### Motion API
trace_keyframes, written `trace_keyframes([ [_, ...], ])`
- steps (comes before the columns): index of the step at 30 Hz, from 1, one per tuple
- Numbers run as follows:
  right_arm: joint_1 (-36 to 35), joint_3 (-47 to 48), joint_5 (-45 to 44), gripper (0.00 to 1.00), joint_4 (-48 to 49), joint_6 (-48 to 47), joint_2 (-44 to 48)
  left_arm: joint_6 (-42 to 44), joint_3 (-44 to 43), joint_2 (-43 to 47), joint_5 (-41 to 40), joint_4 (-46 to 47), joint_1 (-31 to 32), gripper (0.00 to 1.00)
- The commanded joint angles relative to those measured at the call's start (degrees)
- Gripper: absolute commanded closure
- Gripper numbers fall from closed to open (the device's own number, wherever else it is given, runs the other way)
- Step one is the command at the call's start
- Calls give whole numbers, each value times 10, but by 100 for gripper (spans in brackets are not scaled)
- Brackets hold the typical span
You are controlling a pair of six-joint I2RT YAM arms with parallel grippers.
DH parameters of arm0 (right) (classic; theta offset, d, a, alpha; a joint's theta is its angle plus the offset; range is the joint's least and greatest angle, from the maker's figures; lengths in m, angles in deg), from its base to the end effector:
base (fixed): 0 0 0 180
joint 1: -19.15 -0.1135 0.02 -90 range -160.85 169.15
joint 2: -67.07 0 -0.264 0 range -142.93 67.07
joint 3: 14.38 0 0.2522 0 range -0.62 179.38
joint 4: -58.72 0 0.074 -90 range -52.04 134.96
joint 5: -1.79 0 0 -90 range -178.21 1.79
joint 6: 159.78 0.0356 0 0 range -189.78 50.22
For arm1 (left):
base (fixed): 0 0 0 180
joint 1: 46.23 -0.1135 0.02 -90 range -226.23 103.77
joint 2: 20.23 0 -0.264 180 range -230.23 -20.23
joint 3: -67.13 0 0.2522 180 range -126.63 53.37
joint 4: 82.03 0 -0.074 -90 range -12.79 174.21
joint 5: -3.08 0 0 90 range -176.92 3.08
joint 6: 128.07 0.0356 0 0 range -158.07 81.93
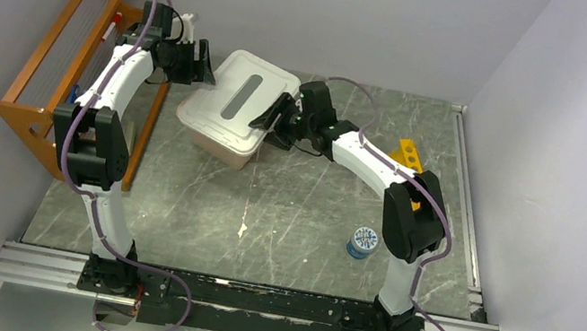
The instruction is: Organize the chemistry lab equipment
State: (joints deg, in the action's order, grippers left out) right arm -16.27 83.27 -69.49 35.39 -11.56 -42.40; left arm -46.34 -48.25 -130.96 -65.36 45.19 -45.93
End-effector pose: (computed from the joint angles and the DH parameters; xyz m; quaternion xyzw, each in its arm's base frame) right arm 0.3543 0.2660 0.2487 0.0997 0.8733 0.4302 0.2057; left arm 0.4362 -0.0154 0.3011 0.0029 0.9199 -0.2004 0.3370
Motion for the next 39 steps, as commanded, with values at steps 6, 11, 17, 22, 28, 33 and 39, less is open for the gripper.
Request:
trace_keyframes([
  [6, -7, -28, 23, 39, 78, 66, -1, -22, 41, -8, -24, 57, -2, 44],
  [11, -9, -17, 16, 36, 57, 31, 3, -21, 46, -4, -57, 66, -2, 49],
  [17, -8, -13, -24, 33, 27, -2, 20, -17, 39, -20, -72, 53, -2, 51],
  [22, -8, 10, -64, 34, -12, -49, 25, -12, 34, -23, -71, 50, -2, 48],
  [28, -6, 100, -114, 42, -80, -131, -33, -17, -7, -40, -49, 33, -2, 42],
  [33, -3, 132, -156, 48, -115, -125, -73, -10, -27, -61, -46, 23, 6, 42],
  [39, -2, 123, -219, 50, -154, -87, -83, 1, -57, -91, -89, 0, 24, 40],
])
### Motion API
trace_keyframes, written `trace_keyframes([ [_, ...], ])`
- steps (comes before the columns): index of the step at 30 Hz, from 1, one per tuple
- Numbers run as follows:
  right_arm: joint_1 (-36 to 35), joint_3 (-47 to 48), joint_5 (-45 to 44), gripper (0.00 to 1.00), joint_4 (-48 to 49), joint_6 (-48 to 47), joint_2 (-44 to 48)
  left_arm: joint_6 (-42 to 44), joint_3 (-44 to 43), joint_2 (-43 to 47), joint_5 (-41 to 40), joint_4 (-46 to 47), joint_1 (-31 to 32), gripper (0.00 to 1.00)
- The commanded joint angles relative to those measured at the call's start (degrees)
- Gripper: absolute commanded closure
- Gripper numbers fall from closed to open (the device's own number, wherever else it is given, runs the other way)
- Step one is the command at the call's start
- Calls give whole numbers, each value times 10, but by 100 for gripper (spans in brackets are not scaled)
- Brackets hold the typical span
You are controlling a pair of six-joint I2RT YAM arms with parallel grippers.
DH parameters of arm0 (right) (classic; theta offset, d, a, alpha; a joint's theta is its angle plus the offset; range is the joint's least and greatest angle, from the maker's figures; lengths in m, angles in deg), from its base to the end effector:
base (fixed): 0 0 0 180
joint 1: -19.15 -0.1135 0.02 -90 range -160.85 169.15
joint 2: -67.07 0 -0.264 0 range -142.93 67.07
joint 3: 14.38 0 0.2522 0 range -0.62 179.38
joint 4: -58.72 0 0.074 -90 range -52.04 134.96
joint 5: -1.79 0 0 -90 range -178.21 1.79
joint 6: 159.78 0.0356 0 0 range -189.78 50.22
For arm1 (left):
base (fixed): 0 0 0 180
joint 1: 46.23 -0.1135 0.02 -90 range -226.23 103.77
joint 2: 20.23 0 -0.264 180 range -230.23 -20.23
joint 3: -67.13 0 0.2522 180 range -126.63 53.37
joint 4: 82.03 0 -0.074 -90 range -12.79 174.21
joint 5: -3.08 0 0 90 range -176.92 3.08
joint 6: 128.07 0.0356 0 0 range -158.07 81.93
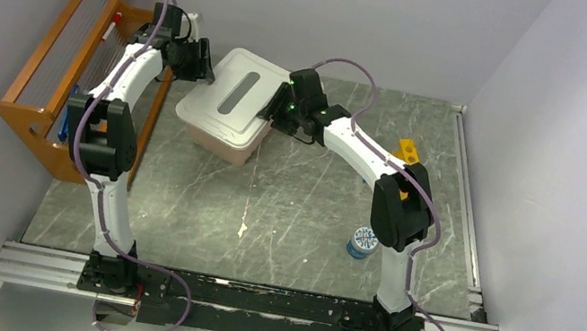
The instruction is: Organize the chemistry lab equipment
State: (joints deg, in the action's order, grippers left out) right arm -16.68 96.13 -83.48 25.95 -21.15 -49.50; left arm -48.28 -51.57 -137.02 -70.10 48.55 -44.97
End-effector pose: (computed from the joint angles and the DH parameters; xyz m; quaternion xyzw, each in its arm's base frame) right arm 0.3827 0.2799 0.2543 0.0827 0.8975 0.3176 0.2945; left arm 0.4637 -0.0205 0.2779 -0.0191 0.9233 -0.1715 0.3430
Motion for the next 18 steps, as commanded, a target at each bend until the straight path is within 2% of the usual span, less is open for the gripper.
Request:
trace_keyframes([
  [1, 2, -11, -81, 50, -57, 11, -12, 21, -27, -32, -52, -36, 17, 40],
  [4, 3, -3, -72, 51, -50, -6, -12, 25, -43, -27, -78, -38, 21, 39],
  [6, 10, 22, -40, 47, -40, -37, -9, 26, -65, -18, -89, -40, 22, 35],
  [8, 16, 67, -2, 44, -47, -73, -10, 26, -83, -1, -95, -33, 23, 29],
  [12, 19, 150, -4, 40, -98, -139, -4, 27, -96, 40, -92, -8, 22, 21],
  [18, 27, 104, -45, 35, -114, -195, 80, 25, -75, 119, -68, -6, 26, 14],
])
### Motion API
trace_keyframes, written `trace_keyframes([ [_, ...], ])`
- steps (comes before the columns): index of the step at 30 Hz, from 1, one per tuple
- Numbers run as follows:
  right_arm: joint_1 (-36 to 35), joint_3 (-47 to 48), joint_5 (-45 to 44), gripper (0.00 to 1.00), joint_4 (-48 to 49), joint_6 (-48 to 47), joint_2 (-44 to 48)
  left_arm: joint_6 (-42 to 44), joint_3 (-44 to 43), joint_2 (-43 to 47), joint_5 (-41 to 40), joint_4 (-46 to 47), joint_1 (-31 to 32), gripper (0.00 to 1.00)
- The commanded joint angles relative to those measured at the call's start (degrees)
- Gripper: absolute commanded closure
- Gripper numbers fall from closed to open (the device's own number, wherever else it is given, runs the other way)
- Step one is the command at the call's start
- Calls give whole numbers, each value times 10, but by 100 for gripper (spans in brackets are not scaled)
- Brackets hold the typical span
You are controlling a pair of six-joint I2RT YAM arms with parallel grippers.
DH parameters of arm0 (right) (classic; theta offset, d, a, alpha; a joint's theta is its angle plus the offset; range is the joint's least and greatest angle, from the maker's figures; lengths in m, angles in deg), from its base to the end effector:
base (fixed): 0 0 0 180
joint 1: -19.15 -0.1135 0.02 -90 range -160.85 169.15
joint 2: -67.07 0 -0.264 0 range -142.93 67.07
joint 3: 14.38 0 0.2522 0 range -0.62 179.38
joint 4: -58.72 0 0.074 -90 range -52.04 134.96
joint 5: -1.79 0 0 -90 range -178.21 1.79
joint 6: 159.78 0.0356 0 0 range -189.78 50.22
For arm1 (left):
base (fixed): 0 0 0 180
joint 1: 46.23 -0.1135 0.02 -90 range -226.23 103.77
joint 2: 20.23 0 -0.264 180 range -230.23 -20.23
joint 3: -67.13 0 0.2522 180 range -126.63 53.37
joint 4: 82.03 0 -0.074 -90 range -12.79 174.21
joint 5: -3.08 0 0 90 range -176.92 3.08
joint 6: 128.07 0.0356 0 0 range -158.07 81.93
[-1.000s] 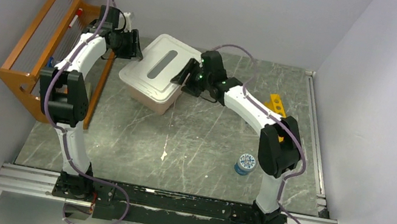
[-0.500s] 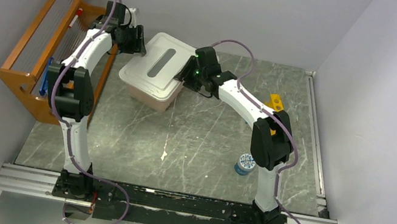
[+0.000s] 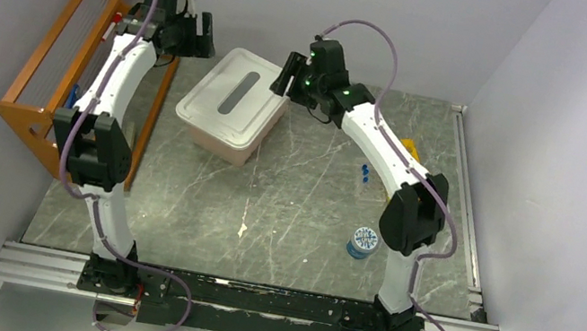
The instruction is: Organize the chemistry lab equipment
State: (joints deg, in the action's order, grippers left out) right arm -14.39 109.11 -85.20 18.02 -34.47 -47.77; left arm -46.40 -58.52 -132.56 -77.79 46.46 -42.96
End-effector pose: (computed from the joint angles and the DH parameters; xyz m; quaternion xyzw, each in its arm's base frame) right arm 0.3933 0.2629 0.3329 0.0008 0.8746 0.2927 0.3865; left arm 0.4504 -0.0314 0.3483 -0.0048 0.8973 -0.1152 0.4260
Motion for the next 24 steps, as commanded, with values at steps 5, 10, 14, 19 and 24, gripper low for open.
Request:
trace_keyframes([
  [5, 10, -124, -77, 31, -73, -103, 158, -1, 100, 188, 18, 32, 21, 12],
  [10, 11, -245, -151, 14, -82, -123, 286, -24, 245, 321, -4, 68, 60, 11],
  [14, 12, -325, -213, 9, -87, -143, 380, -47, 352, 439, -58, 83, 122, 12],
  [19, 12, -359, -251, 6, -119, -154, 482, -109, 445, 572, -90, 71, 133, 12],
  [24, 12, -429, -275, 2, -97, -191, 611, -100, 490, 676, -133, 24, 133, 9],
])
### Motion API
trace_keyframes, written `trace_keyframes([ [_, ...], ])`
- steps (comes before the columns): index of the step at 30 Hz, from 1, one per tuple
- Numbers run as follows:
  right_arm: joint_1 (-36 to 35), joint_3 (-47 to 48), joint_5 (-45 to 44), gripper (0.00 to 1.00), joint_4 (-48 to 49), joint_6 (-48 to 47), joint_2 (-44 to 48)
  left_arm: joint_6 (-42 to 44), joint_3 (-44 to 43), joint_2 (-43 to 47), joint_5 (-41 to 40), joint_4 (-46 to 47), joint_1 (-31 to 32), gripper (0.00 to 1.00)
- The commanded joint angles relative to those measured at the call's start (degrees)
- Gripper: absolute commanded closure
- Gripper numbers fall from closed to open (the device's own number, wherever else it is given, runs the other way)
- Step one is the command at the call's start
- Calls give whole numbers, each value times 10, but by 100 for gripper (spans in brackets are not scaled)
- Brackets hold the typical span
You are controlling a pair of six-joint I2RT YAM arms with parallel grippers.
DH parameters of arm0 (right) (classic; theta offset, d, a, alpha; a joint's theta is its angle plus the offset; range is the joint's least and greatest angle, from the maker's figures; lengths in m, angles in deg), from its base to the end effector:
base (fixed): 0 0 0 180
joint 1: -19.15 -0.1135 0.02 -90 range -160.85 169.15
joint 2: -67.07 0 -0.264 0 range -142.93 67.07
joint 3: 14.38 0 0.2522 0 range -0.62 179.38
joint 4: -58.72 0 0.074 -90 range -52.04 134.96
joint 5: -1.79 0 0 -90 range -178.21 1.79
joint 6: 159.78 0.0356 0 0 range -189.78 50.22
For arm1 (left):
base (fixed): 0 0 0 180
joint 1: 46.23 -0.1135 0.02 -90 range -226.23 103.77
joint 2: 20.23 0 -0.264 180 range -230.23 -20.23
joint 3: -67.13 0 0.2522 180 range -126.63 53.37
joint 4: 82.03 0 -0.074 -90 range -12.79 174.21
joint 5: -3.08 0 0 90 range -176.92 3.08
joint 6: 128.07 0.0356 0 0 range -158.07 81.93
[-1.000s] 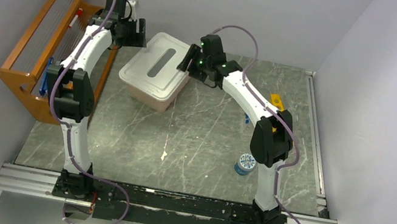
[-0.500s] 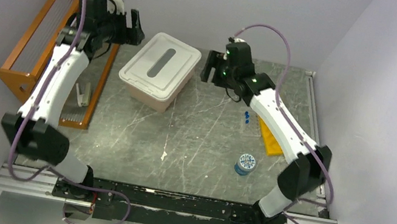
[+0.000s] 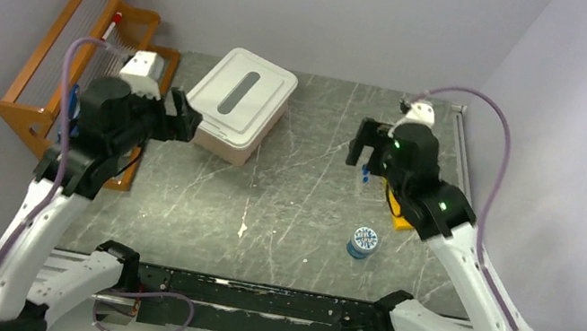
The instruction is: Organize the chemistry lab equipment
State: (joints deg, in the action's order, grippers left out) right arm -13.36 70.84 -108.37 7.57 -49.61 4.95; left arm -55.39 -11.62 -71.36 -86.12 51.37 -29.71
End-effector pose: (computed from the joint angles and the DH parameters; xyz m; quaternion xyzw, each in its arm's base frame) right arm 0.1949 0.1097 0.3953 -0.0012 0.8489 0.0903 0.5207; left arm 0.1738 -0.0521 0.4003 -0.0016 0.8140 -0.1745 0.5540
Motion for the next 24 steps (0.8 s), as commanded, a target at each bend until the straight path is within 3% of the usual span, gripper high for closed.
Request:
trace_keyframes([
  [1, 2, -56, -45, 1, 8, -43, 111, -3, 20, 79, -50, -32, 1, 8],
  [3, 2, -53, -55, 0, -22, -31, 141, 13, -4, 96, -55, -65, 1, 3],
  [9, 2, -43, -64, 0, -99, 7, 210, 20, -33, 136, -55, -163, 1, 3],
  [24, 2, -31, -55, 0, -117, 26, 236, 25, -40, 143, -41, -187, 1, 3],
])
